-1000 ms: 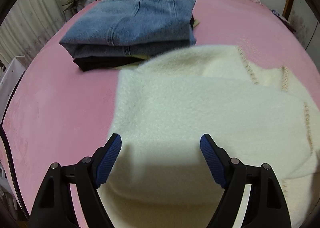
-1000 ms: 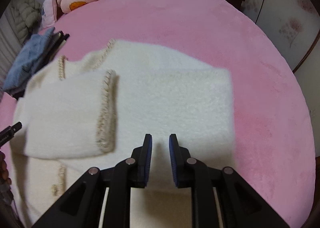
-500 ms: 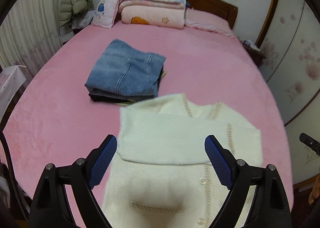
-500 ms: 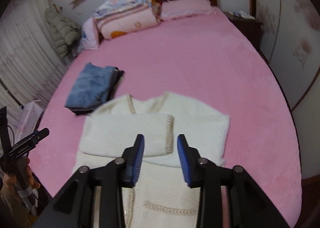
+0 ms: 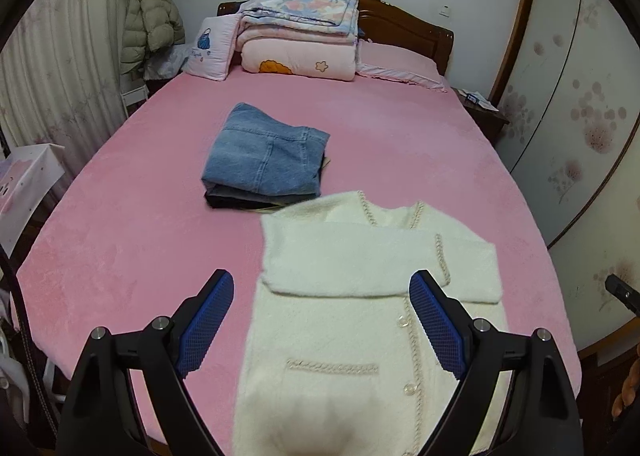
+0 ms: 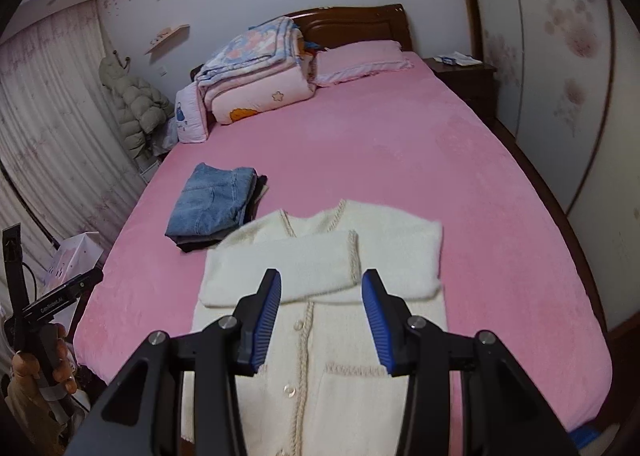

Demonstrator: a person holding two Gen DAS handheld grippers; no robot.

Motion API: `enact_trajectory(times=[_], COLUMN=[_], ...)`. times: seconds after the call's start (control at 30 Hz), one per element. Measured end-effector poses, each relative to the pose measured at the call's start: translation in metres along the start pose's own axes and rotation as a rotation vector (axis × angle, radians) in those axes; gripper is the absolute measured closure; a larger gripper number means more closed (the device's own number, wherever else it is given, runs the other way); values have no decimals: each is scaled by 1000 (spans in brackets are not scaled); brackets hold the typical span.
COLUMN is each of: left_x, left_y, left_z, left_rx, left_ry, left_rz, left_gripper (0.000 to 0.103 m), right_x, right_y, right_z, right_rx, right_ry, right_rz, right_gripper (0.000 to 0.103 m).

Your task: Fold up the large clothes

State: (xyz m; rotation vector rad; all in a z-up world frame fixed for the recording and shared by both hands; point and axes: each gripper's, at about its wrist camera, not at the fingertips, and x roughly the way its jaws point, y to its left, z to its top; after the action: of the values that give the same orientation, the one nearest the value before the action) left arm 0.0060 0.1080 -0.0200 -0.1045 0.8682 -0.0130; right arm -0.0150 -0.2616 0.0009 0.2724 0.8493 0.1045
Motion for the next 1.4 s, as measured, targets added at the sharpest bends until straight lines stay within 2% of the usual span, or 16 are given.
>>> enact_trajectory(times=[0.2,0.37,0.47,0.6,0.73,0.9,0.97,1.07,1.13,1.2,1.4], left_x=[-9,1,16,47,87,129,141,151,153,155,155], left_y=[22,35,46,71,99,129,141,155,158,161,162], left_z=[-34,-70,-98,-143,-195,-254,-271,-287,-292,-293,-298], left_rx=[14,38,44,27,1,-42,-88,-123,-125,-123,-62], left_ry=[40,83,116,213,326,421,460,471,468,474,507], left_rz=[3,16,18,16,-13,3,-11,-35,-60,-98,-202], left_gripper=[14,14,14,14,14,14,15,16,16,16,16], right_x=[-10,-12,-5,11,34,65,74,76,77,80,114], right_y=[3,1,-6,-26,-48,-87,-104,-123,-138,-151,-168], right_z=[-50,-86,-113,-154,-191,-233,-245,-253,-256,-260,-271], right_rx=[54,55,59,92,100,107,108,110,129,159,154], right_ry=[17,15,30,62,134,259,301,319,327,344,449], right_rz=[-48,-94,-128,-158,-189,-218,-242,-254,-245,-199,-104], right_gripper=[61,61,61,61,61,61,61,61,61,61,61])
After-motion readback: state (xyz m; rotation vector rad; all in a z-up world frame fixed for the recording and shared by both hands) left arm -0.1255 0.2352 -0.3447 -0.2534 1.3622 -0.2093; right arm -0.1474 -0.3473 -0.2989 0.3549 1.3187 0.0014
